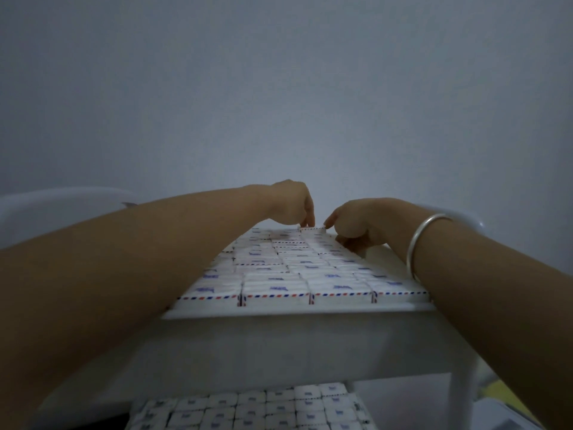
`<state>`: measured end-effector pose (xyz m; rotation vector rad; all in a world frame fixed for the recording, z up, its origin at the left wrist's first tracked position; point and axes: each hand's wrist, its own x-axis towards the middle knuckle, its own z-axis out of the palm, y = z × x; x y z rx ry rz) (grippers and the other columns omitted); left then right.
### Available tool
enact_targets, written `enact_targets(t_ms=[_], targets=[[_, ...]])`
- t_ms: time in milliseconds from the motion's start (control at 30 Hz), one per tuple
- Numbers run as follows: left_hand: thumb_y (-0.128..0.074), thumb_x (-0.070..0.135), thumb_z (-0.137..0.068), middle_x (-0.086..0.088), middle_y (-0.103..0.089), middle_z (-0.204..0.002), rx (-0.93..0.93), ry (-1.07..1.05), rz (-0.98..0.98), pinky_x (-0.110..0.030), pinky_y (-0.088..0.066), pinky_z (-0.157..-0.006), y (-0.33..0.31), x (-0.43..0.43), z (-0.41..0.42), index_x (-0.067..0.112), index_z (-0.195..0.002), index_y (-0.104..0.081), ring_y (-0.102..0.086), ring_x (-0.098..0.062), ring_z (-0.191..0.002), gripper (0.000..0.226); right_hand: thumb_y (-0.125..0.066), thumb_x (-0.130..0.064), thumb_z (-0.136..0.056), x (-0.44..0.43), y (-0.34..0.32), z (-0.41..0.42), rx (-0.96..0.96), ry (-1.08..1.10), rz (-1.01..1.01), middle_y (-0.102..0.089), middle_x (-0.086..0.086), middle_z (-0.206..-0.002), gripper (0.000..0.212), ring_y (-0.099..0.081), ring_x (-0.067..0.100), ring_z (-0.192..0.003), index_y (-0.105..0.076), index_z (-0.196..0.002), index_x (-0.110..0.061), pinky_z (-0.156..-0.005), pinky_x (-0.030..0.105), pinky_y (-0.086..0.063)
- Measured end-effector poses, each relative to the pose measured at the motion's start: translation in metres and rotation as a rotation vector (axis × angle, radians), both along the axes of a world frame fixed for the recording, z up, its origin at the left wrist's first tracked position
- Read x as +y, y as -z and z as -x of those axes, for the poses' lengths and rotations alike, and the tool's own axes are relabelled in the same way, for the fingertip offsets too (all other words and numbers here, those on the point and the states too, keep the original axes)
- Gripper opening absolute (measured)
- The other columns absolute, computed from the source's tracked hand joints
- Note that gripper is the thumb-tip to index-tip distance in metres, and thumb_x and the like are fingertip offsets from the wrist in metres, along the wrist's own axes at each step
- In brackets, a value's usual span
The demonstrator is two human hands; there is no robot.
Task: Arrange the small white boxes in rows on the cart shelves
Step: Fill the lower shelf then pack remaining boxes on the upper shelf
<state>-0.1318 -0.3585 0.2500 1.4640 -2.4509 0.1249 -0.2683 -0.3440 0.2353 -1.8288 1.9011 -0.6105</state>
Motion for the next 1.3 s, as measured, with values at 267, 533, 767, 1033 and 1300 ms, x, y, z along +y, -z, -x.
enact_targets(t_ms=[267,533,767,1033,1300], targets=[[-0.04,-0.001,-0.092,0.003,-0.065,-0.124,-0.108,-0.048,-0.069,-0.027,-0.041,-0.102,-0.004,0.02,0.005,0.017,-0.123,-0.067,-0.055,-0.015,-0.119,0.045,-0.033,-0.003,-0.099,-0.001,0.001,0.0,0.085,0.001,-0.027,-0.063,0.017,-0.111,0.038,-0.064,0.028,-0.089,-0.053,-0.13,-0.003,-0.092,0.051,-0.053],[-0.044,0.003,-0.09,0.006,-0.071,-0.1,0.208,-0.016,0.062,-0.028,-0.056,-0.081,-0.024,0.102,-0.039,0.021,-0.103,-0.072,-0.066,-0.008,-0.09,0.036,-0.035,-0.005,-0.099,0.015,0.001,-0.004,0.111,0.016,0.057,-0.055,0.015,-0.131,0.039,-0.064,0.03,-0.107,-0.043,-0.137,-0.003,-0.093,0.044,-0.054],[-0.044,-0.001,-0.087,0.006,-0.072,-0.098,0.259,-0.072,0.063,-0.021,-0.05,-0.077,-0.007,0.147,-0.087,0.023,-0.096,-0.072,-0.065,-0.003,-0.084,0.037,-0.03,0.005,-0.093,0.025,0.005,-0.008,0.322,-0.063,0.075,-0.05,0.018,-0.136,0.046,-0.06,0.035,-0.112,-0.051,-0.134,-0.002,-0.093,0.045,-0.053],[-0.041,-0.003,-0.083,0.013,-0.071,-0.095,0.349,-0.09,0.093,-0.017,-0.048,-0.078,0.02,0.171,-0.097,0.031,-0.092,-0.07,-0.063,0.001,-0.088,0.045,-0.027,0.01,-0.09,0.03,0.006,0.0,0.284,-0.116,0.078,-0.049,0.018,-0.137,0.059,-0.056,0.028,-0.09,-0.047,-0.141,-0.013,-0.083,0.04,-0.052],[-0.046,0.002,-0.084,0.019,-0.071,-0.082,0.538,-0.003,0.28,-0.025,-0.053,-0.077,0.038,0.224,-0.097,0.033,-0.086,-0.071,-0.066,-0.002,-0.08,0.04,-0.034,-0.001,-0.098,0.062,-0.014,-0.012,0.094,-0.116,0.263,-0.052,0.02,-0.134,0.046,-0.059,0.037,-0.112,-0.038,-0.143,-0.008,-0.094,0.046,-0.051]])
